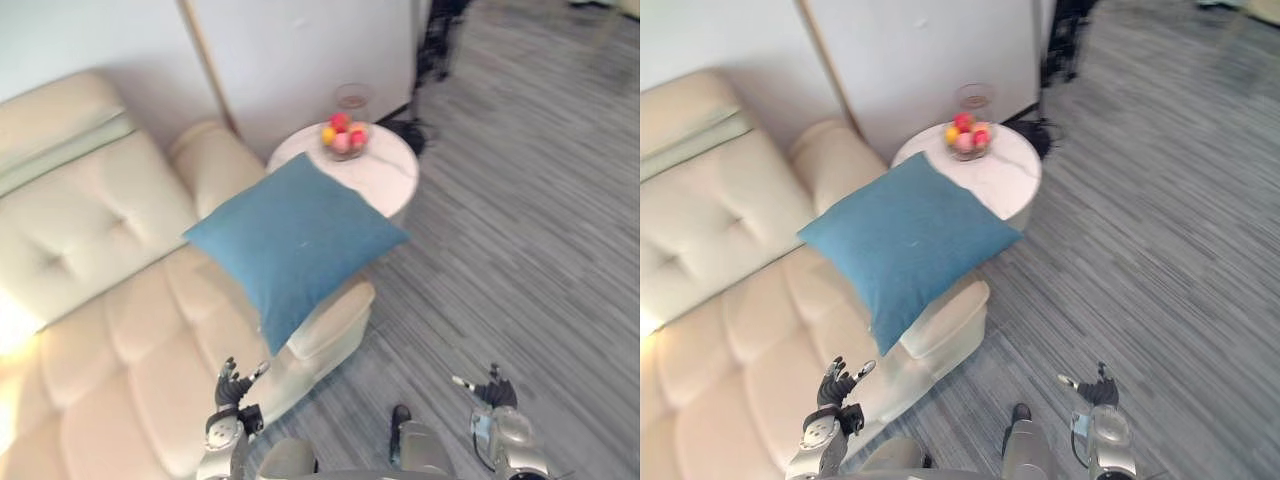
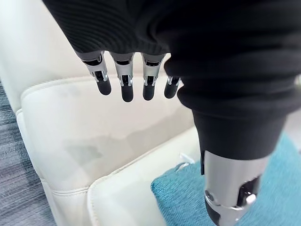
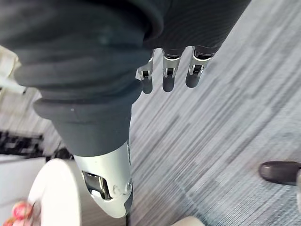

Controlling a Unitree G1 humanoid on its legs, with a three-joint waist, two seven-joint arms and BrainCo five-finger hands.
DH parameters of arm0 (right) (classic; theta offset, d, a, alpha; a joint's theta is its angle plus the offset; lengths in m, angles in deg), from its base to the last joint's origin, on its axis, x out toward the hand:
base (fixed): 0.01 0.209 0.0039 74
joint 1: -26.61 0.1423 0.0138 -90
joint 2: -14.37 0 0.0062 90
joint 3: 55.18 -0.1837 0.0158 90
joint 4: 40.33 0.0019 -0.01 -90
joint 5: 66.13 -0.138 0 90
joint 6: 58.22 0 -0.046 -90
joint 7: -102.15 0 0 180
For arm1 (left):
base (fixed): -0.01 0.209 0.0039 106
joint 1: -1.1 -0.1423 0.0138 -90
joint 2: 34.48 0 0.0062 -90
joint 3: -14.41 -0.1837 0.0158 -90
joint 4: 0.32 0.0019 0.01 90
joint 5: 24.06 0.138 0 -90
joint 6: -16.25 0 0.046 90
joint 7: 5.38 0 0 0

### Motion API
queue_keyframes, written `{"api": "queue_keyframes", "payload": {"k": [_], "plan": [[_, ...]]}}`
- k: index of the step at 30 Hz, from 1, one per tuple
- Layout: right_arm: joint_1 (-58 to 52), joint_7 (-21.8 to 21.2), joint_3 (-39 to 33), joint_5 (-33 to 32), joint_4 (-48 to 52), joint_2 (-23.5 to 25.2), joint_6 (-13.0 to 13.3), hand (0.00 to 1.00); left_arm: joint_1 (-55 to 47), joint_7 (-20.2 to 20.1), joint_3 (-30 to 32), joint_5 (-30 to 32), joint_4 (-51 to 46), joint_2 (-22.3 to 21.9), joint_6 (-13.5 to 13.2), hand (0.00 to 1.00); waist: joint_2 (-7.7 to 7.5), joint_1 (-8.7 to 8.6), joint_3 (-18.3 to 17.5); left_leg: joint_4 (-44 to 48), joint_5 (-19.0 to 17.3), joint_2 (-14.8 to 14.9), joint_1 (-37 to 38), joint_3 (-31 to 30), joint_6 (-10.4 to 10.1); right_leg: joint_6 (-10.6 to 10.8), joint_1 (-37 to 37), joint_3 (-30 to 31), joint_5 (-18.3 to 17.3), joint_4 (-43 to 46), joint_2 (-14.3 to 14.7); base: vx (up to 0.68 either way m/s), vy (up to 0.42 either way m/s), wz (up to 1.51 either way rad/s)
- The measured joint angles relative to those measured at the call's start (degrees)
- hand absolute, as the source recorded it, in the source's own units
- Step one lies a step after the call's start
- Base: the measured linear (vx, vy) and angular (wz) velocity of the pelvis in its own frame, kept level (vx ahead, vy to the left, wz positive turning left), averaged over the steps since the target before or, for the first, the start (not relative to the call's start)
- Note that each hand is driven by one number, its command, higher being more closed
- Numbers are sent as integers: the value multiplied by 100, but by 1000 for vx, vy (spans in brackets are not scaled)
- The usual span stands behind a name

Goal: Pick up cushions and gather them together orderly.

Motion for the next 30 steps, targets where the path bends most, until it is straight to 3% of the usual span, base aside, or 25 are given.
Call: {"api": "queue_keyframes", "payload": {"k": [1,2,4,6,9,11,14,16,17,19,21,22,23,26,30], "plan": [[25,-1,6,-21,8,40,35,0,-81,-1,3,-26,-76,15,-26,0,-144,31,32,170,154,292,-100,849,140,-48,363,-302,-11,-300,-19,110,-197,129],[78,0,0,-62,13,57,93,0,-183,-8,0,-41,-121,17,-33,0,-167,26,21,62,148,446,-105,1551,166,-60,535,-532,-20,-453,-54,102,-156,116],[150,-1,-37,-168,-24,-64,113,0,-247,-25,9,-40,-123,59,-31,0,-111,6,-12,-415,292,473,-65,2332,334,-32,574,-818,-22,-523,-137,83,-32,84],[181,-4,-90,-193,-113,-53,77,0,-209,-83,2,-37,-119,138,-32,0,-96,13,-23,-655,297,426,-83,2620,335,0,571,-1077,50,-680,-166,62,35,71],[174,-3,-117,-195,-306,-7,-17,0,-237,-117,3,-27,-44,267,-16,0,-122,10,-27,-1036,300,239,146,2592,340,11,826,-1242,103,-851,-208,76,60,37],[175,-2,-121,-194,-356,-25,-22,0,-297,-116,-8,-28,6,275,-16,0,-124,-26,-24,-1280,323,93,437,2592,377,98,833,-1224,-44,-416,-358,54,54,5],[213,1,-136,-186,-353,-75,-22,0,-278,-126,-165,18,10,357,-22,0,-213,-266,2,-1563,311,-178,660,2444,394,228,211,-1073,-304,1389,-922,6,44,42],[166,5,-159,-184,-347,-74,-24,0,-248,-122,-327,67,15,618,-20,0,-454,-384,96,-1678,198,-348,827,2266,544,209,-174,-514,-283,2429,-1141,18,-22,42],[150,5,-175,-180,-347,-81,-24,0,-215,-122,-346,87,15,667,-16,0,-485,-411,115,-1707,150,-353,864,2198,564,152,-298,-365,-246,2606,-1131,-2,-59,30],[183,4,-236,-173,-339,-84,-27,0,-192,-119,-345,134,19,707,-13,0,-486,-455,143,-1753,104,-323,842,2066,533,251,-510,90,-761,2563,-942,-17,-96,20],[190,4,-237,-171,-337,-218,-26,0,-20,-123,-392,144,124,800,-10,0,-458,-510,167,-1744,118,-224,803,1898,503,274,-588,650,-917,1691,-487,-18,-146,33],[161,5,-265,-171,-336,-258,-23,0,53,-123,-423,156,135,841,-13,0,-472,-562,159,-1745,148,-229,766,1783,433,352,-599,945,-842,1181,-306,21,-199,75],[108,22,-330,-163,-332,-273,-21,0,136,-121,-552,214,171,952,-28,0,-666,-686,85,-1624,140,-342,630,1531,340,307,-572,1165,-268,723,-250,61,-188,83],[110,90,-493,-154,-156,-454,-36,0,371,-121,-740,344,283,779,-32,0,-297,-688,103,-1557,181,-107,452,1359,170,184,-668,1010,-332,774,-98,58,-158,24],[-44,127,-628,69,629,-458,-24,0,393,-122,-759,356,-16,772,-42,0,-199,-703,73,-1726,305,41,430,1205,-22,106,-601,800,-305,635,75,26,-122,11]]}}
